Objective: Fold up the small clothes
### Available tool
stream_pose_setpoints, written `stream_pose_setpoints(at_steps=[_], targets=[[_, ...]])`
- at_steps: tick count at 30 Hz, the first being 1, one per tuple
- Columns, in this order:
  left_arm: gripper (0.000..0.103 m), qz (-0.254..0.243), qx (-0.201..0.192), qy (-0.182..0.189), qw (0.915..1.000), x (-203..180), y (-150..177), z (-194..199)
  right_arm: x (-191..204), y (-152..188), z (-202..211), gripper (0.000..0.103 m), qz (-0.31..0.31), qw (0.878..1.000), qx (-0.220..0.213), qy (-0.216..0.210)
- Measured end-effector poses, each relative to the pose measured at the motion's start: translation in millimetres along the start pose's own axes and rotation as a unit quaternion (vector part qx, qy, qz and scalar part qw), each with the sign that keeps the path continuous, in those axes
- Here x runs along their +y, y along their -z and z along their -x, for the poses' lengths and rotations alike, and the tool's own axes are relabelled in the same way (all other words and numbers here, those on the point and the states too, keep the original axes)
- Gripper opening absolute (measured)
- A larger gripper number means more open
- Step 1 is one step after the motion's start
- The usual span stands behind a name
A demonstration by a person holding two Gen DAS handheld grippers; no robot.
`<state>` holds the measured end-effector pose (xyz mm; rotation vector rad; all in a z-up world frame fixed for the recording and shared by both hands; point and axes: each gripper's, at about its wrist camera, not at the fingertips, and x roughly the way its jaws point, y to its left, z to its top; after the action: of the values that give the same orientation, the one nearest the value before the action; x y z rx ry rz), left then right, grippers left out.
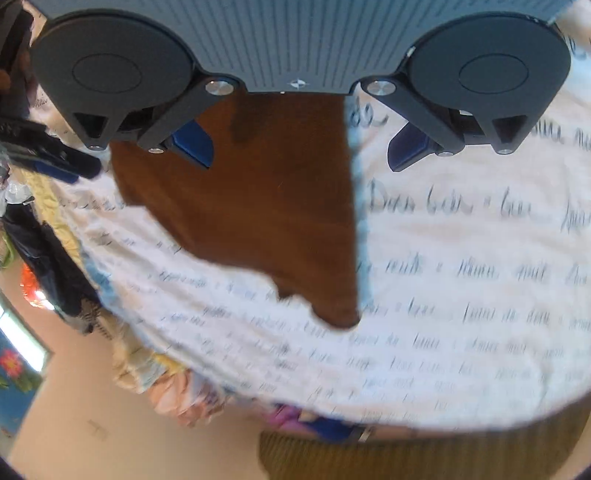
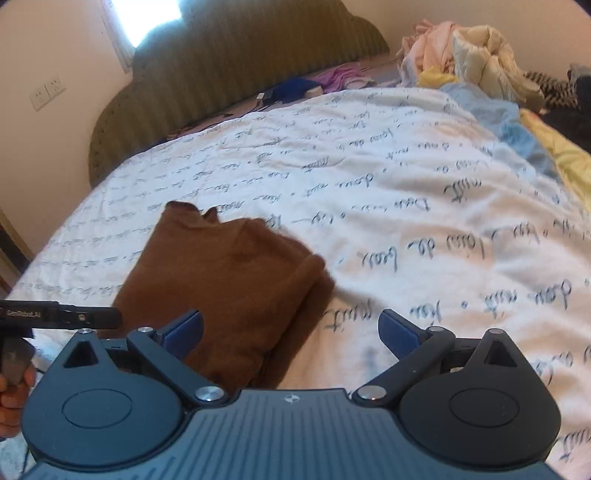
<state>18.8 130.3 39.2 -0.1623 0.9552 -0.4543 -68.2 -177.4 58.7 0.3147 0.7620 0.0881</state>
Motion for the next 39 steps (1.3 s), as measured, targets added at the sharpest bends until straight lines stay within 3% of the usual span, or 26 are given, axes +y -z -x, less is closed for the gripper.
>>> stream_pose_setpoints(at_steps=[6,7,9,10,12,13,14,15,17,23,29,34,36,37,38,39], targets=[[0.097,0.029,0.057,0.072,0.9954,15.3,28.2,-4.8,-3.0,18.6,-20.6,0.102,-0.039,0.999,0.027,-0.020],[0.097,0.026,0.057,0.074,0.9953,15.6,24.8,-6.9,-8.4,16.0,-28.8,0.102,-0.065,0.997,0.031,-0.015],[0.100,0.044,0.062,0.082,0.9938,21.5,13.2,-15.1,-18.6,11.0,-45.2,0.103,-0.109,0.991,0.044,-0.070],[0.100,0.059,0.068,0.088,0.9920,25.7,5.7,-22.0,-18.4,8.6,-52.4,0.103,-0.108,0.989,0.050,-0.082],[0.100,0.078,0.072,0.099,0.9895,31.3,-6.3,-33.4,-6.8,4.7,-56.9,0.101,-0.080,0.994,0.047,-0.058],[0.097,0.083,0.072,0.100,0.9888,31.2,-11.5,-36.5,-1.6,4.6,-57.7,0.096,-0.074,0.994,0.043,-0.067],[0.071,0.082,0.074,0.097,0.9892,29.3,-15.3,-37.8,2.2,5.0,-59.4,0.062,-0.073,0.994,0.043,-0.067],[0.054,0.079,0.085,0.086,0.9895,26.2,-19.1,-40.3,4.8,5.3,-61.5,0.047,-0.076,0.994,0.045,-0.058],[0.039,0.083,0.088,0.092,0.9884,26.0,-20.9,-41.6,10.7,4.8,-59.4,0.037,-0.078,0.995,0.032,-0.056],[0.028,0.039,0.052,0.078,0.9948,21.4,-21.0,-21.3,20.9,0.5,-49.5,0.029,-0.090,0.994,0.009,-0.057],[0.027,-0.006,0.013,0.048,0.9988,15.9,-26.2,15.4,57.1,-14.0,-33.7,0.028,-0.048,0.996,-0.011,-0.080],[0.027,0.018,0.011,0.042,0.9989,44.0,-29.3,33.0,72.5,-10.8,-60.3,0.030,-0.043,0.996,0.014,-0.075],[0.029,0.022,0.022,0.031,0.9990,53.9,-21.3,21.4,75.4,-2.3,-75.9,0.046,-0.037,0.997,0.034,-0.057],[0.033,0.015,0.025,0.017,0.9994,57.0,-16.4,13.3,77.8,2.1,-77.8,0.054,-0.032,0.998,0.031,-0.046],[0.045,0.019,0.029,0.005,0.9994,62.4,-11.3,4.9,80.1,6.8,-72.9,0.071,-0.022,0.999,0.024,-0.033],[0.049,0.024,0.025,0.000,0.9994,67.9,-7.8,3.8,82.1,8.5,-66.2,0.072,-0.013,0.999,0.016,-0.030]])
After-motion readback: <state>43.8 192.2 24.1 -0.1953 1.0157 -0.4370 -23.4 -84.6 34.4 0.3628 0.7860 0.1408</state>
